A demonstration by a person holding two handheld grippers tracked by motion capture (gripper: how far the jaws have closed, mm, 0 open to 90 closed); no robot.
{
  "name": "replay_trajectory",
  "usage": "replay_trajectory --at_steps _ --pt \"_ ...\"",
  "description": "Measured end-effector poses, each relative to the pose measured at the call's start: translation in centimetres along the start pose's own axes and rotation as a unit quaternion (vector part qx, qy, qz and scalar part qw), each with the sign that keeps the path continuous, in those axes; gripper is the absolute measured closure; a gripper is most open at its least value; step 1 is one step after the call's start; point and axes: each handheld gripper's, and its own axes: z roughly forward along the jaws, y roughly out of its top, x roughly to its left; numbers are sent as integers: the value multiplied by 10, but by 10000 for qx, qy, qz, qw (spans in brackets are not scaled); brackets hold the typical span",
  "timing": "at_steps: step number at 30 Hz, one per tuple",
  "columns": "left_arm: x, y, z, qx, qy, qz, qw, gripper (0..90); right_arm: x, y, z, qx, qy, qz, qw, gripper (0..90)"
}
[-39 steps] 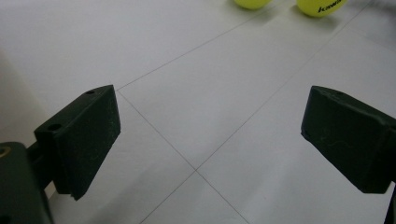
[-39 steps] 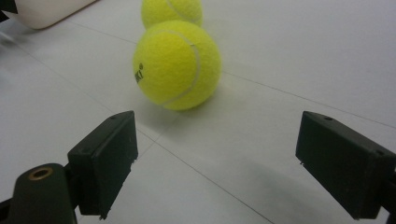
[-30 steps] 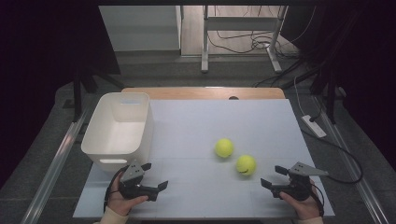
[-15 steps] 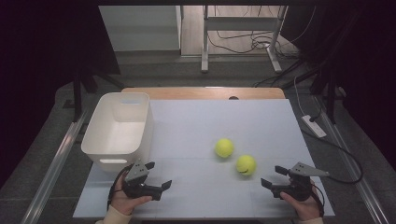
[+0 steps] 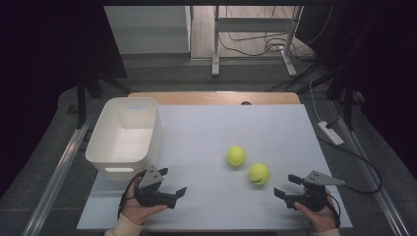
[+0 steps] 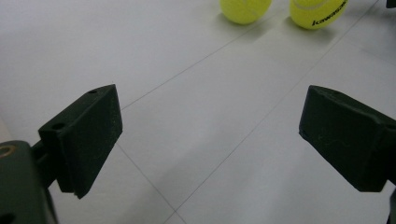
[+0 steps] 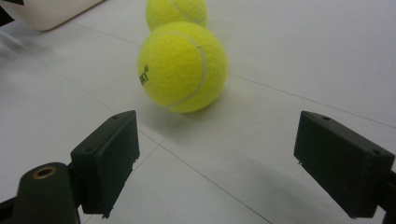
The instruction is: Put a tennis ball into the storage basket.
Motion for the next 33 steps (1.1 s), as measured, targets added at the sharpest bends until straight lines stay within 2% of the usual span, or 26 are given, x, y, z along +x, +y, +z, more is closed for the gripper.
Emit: replay_trajectory --at_steps 7,13,20,25,33 --pt "-1 13 5 -117 -138 9 9998 79 -1 1 2 -1 15 29 10000 142" --pt "-3 17 8 -107 -182 45 9998 80 0 1 2 -7 -6 31 10000 142" --pt "-3 25 12 -121 -193 -32 9997 80 0 2 6 3 16 30 10000 142" --pt "-4 29 16 -69 -220 -110 9997 81 -1 4 8 6 39 25 10000 142" --pt "-8 34 23 16 -233 -64 9997 82 -1 4 9 11 63 0 10000 141"
